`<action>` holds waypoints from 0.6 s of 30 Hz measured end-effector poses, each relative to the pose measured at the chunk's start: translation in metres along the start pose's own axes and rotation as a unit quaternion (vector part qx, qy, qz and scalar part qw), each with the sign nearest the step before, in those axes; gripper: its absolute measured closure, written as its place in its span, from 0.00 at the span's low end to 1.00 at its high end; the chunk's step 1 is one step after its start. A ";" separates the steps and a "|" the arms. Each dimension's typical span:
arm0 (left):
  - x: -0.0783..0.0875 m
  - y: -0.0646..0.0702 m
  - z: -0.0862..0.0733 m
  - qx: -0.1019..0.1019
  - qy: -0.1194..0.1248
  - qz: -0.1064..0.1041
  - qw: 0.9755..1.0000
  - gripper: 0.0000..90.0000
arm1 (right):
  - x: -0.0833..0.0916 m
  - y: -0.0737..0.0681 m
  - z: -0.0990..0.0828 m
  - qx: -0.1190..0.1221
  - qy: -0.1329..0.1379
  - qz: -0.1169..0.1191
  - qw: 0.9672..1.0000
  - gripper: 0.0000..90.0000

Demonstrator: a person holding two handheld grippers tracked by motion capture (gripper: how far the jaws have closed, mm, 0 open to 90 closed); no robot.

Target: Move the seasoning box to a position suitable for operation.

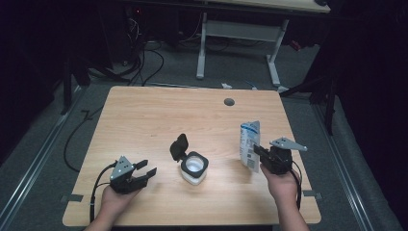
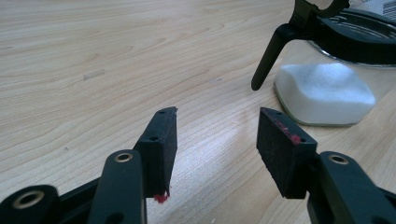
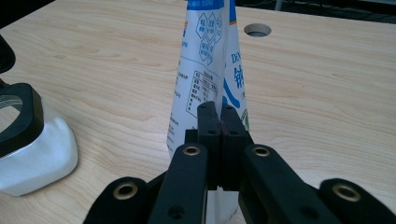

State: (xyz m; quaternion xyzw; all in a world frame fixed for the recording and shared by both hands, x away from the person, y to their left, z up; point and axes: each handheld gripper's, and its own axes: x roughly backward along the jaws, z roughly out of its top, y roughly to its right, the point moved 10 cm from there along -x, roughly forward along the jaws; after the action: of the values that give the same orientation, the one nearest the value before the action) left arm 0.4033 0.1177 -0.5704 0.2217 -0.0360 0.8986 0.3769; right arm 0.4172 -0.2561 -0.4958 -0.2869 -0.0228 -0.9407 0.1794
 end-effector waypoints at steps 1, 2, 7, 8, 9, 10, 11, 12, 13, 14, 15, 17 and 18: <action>0.000 0.000 -0.001 -0.002 -0.002 0.001 1.000 0.54 | 0.000 0.000 -0.001 -0.001 0.004 -0.002 1.000 1.00; 0.000 0.000 -0.001 -0.003 -0.003 0.001 1.000 0.54 | 0.000 0.001 -0.002 -0.001 0.009 -0.003 1.000 1.00; 0.002 0.000 0.001 -0.009 -0.002 0.005 1.000 0.54 | 0.001 0.001 -0.004 -0.006 0.036 -0.007 0.999 1.00; 0.002 0.000 0.002 -0.010 0.001 0.006 1.000 0.54 | 0.001 0.001 -0.004 -0.007 0.044 -0.007 0.999 1.00; 0.003 0.000 0.003 -0.013 0.001 0.006 1.000 0.54 | 0.001 0.001 -0.004 -0.007 0.049 -0.007 0.999 1.00; 0.004 0.001 0.004 -0.015 0.001 0.007 1.000 0.54 | 0.001 0.000 -0.005 -0.007 0.057 -0.008 0.998 1.00; 0.004 0.001 0.004 -0.018 0.000 0.009 1.000 0.54 | 0.001 0.000 -0.005 -0.009 0.062 -0.008 0.998 1.00; 0.004 0.002 0.004 -0.019 0.000 0.010 1.000 0.53 | 0.001 -0.001 -0.006 -0.008 0.066 -0.009 0.998 1.00; 0.003 0.003 0.004 -0.024 -0.002 0.015 1.000 0.53 | 0.001 -0.001 -0.006 -0.005 0.069 -0.012 0.998 1.00; 0.003 0.004 0.003 -0.026 -0.004 0.017 1.000 0.53 | 0.002 -0.002 -0.006 -0.002 0.076 -0.015 0.997 1.00; 0.003 0.005 0.003 -0.029 -0.006 0.017 0.999 0.53 | 0.002 -0.003 -0.006 -0.003 0.083 -0.015 0.996 1.00; 0.003 0.008 0.005 -0.029 -0.005 0.017 0.999 0.53 | 0.002 -0.005 -0.008 -0.006 0.094 -0.016 0.995 1.00; 0.003 0.008 0.005 -0.031 -0.006 0.018 0.999 0.53 | 0.002 -0.006 -0.009 -0.007 0.097 -0.016 0.995 1.00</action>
State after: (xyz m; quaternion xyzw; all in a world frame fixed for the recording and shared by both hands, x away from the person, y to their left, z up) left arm 0.3972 0.1132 -0.5640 0.2146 -0.0701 0.9024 0.3669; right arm 0.4087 -0.2526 -0.5021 -0.1951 -0.0036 -0.9671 0.1635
